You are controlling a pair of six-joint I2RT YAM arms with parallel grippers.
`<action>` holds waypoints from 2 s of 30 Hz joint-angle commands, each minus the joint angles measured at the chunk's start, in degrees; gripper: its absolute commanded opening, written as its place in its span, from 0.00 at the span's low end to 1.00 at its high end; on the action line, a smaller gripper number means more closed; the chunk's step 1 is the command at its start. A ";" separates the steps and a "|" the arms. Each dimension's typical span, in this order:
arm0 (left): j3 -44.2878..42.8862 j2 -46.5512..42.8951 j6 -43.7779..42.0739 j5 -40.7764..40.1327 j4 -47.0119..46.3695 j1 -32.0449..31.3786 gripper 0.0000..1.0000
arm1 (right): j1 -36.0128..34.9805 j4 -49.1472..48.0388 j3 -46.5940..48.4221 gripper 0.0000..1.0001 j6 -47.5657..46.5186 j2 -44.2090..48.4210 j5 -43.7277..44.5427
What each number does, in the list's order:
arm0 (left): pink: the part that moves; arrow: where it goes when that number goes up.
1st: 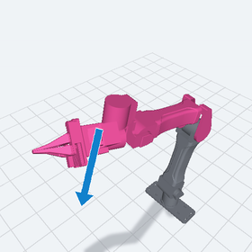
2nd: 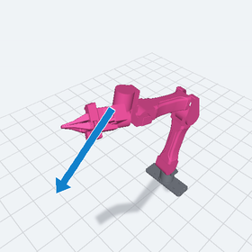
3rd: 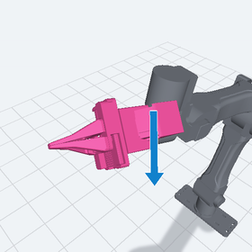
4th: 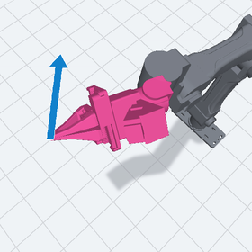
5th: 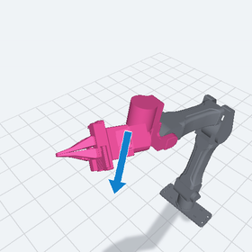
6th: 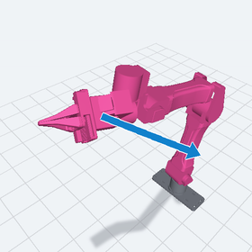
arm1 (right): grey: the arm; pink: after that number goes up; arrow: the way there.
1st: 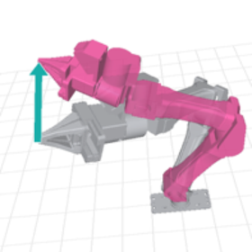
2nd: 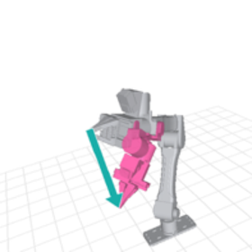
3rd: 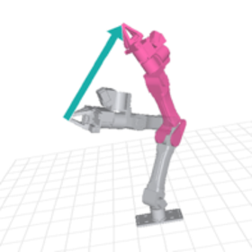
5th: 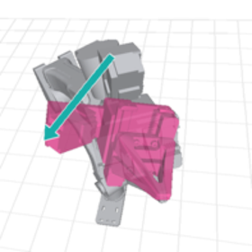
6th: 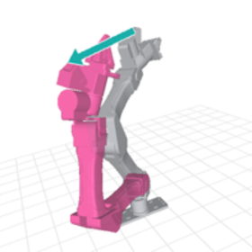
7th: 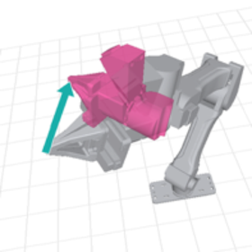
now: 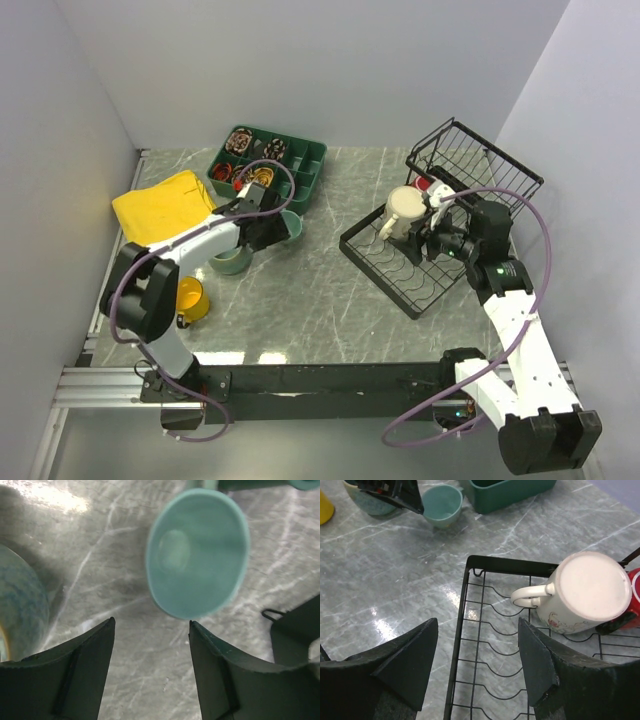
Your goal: Load the cups into the dish rack
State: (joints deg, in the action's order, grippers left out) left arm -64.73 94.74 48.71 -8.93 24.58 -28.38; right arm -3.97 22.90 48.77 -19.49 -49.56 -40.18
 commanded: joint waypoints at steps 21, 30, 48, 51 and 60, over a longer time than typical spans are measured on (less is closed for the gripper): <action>-7.96 10.03 -2.83 1.19 -2.87 3.77 0.44 | 2.91 -2.77 -2.10 0.72 2.00 1.48 -6.22; -4.62 7.66 -4.59 3.04 -6.99 4.12 0.22 | 2.91 -1.36 -0.96 0.72 1.47 1.40 -7.54; 10.84 -14.04 -16.62 27.17 -22.37 6.85 0.01 | 2.91 21.37 10.63 0.75 -10.29 -4.93 -18.33; 16.81 -21.16 -20.92 38.84 -30.71 6.85 0.01 | 2.65 26.39 13.71 0.85 -13.37 -6.95 -22.81; 25.00 -37.69 -36.13 61.21 -48.13 6.67 0.01 | -6.11 31.06 24.26 1.00 -11.26 -11.96 -28.28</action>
State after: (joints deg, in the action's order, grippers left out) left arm -40.10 61.69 21.47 38.09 -12.05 -21.45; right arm -4.49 50.24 68.07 -30.09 -60.03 -63.59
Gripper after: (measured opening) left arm 0.057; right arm 0.992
